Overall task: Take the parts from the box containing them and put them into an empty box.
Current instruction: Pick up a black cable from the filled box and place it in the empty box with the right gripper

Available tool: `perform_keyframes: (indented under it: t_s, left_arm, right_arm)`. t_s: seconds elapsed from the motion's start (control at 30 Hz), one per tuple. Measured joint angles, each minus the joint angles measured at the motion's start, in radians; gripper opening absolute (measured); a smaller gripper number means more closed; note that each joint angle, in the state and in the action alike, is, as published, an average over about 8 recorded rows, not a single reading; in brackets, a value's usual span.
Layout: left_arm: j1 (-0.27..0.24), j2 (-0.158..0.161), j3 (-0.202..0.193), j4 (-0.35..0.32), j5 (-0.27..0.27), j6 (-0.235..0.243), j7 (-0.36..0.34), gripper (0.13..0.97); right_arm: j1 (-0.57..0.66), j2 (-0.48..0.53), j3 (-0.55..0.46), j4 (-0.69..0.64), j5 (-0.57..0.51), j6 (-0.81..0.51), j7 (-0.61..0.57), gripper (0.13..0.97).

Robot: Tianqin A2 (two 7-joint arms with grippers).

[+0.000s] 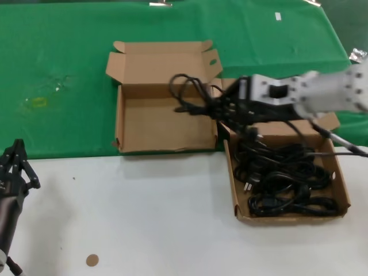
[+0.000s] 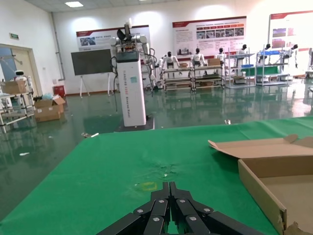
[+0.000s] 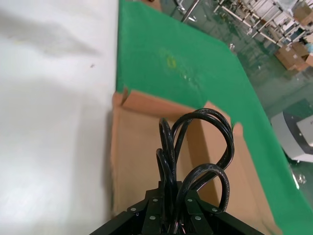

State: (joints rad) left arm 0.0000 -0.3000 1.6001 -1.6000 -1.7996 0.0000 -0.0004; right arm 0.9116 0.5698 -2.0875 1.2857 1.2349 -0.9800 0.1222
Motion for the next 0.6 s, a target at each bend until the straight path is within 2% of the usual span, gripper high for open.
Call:
perform_keyframes:
  t_s: [0.33, 0.6]
  left_arm:
    - [0.000, 0.000, 0.000, 0.000, 0.000, 0.000, 0.000, 0.152]
    - [0.000, 0.000, 0.000, 0.000, 0.000, 0.000, 0.000, 0.152]
  right_arm:
    - [0.104, -0.198, -0.060, -0.149, -0.100, 0.073, 0.036, 0.183]
    - [0.154, -0.298, -0.083, -0.267, -0.135, 0.120, 0.032, 0.183]
